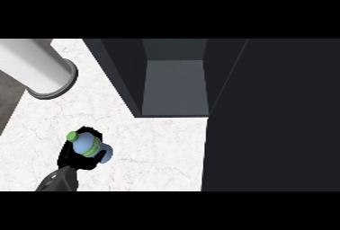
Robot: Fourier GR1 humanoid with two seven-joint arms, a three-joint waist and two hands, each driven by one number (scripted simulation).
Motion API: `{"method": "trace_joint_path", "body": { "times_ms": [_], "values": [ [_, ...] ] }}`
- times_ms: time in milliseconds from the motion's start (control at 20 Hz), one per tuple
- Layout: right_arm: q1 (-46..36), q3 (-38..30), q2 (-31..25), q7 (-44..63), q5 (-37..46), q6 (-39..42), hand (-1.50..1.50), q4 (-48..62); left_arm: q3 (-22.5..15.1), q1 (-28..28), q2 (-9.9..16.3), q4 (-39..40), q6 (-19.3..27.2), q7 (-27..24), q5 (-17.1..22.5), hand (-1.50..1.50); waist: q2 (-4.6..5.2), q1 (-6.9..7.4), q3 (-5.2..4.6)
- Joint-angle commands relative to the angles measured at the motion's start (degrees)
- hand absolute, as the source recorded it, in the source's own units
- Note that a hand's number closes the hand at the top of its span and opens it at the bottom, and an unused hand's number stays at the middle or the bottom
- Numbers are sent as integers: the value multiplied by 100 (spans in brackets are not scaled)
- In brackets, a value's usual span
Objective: Pick up the bottled water, place it into the cabinet and close the cabinet
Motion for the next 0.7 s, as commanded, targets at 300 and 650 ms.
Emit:
{"method": "trace_joint_path", "body": {
  "times_ms": [300, 650],
  "values": [
    [83, -166, -145, -33, -99, 61, -150, -35, 117, 356, -299, -760, -499, 156, 740, 150, -24, 49, 8],
    [68, 420, 85, 271, 270, -266, -150, -275, -89, 513, -439, -1800, -275, 1156, 1199, 150, -28, 66, 9]
  ]
}}
